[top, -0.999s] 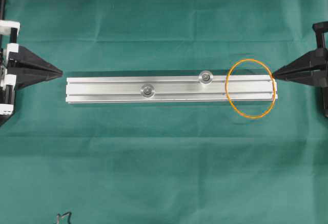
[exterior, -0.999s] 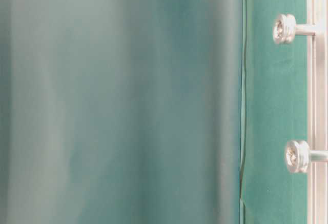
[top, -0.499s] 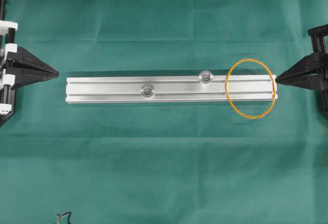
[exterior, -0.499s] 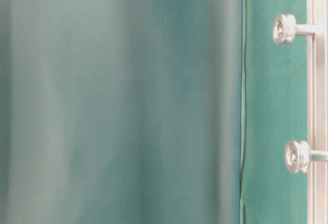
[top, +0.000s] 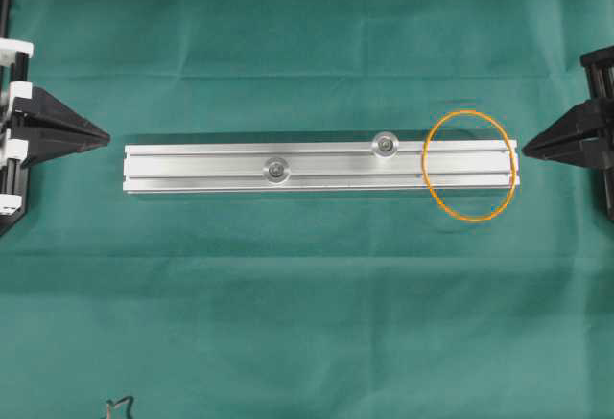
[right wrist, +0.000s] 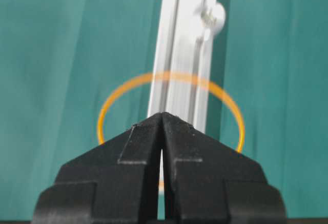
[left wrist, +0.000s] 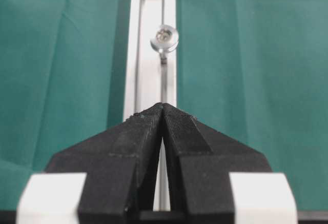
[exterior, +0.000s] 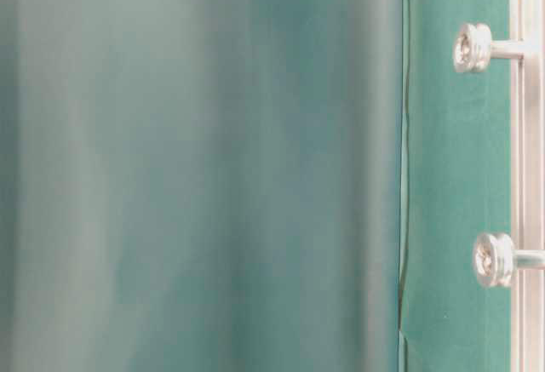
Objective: Hook the rubber onto the shaft.
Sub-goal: 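Move the right gripper toward the orange rubber band at the rail's right end, then open the right gripper and lower it over the band's near edge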
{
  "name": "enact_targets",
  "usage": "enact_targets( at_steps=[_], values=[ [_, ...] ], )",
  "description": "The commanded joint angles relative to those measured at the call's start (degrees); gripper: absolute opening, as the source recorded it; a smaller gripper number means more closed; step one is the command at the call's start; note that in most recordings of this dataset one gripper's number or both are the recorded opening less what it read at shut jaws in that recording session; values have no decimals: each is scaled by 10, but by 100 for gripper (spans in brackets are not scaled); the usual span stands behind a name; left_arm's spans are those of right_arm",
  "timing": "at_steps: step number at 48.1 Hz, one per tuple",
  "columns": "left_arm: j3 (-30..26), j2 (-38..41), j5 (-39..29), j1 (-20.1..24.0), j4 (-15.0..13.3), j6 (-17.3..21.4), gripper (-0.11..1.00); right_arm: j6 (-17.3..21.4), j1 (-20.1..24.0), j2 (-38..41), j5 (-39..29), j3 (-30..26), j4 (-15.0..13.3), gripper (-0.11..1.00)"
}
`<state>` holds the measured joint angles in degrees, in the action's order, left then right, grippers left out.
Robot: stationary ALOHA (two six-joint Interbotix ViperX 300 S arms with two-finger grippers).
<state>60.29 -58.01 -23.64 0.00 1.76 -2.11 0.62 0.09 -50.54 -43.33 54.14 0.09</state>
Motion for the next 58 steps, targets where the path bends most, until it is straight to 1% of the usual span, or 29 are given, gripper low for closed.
enact_targets(
  at_steps=[1, 9, 17, 30, 58],
  values=[
    [-16, 5, 3, 1, 1, 0, 0, 2, 1, 6, -39, -23, 2, 3],
    [-16, 5, 3, 1, 1, 0, 0, 2, 1, 9, -117, -34, 2, 3],
    [-16, 6, 3, 1, 1, 1, 0, 3, 1, 9, -155, -37, 2, 3],
    [-16, 6, 4, 2, 1, 0, 0, 2, 1, 13, -179, -44, -1, 3],
    [-16, 6, 6, 2, 1, 0, 0, 2, 1, 44, -180, -43, -1, 3]
  ],
)
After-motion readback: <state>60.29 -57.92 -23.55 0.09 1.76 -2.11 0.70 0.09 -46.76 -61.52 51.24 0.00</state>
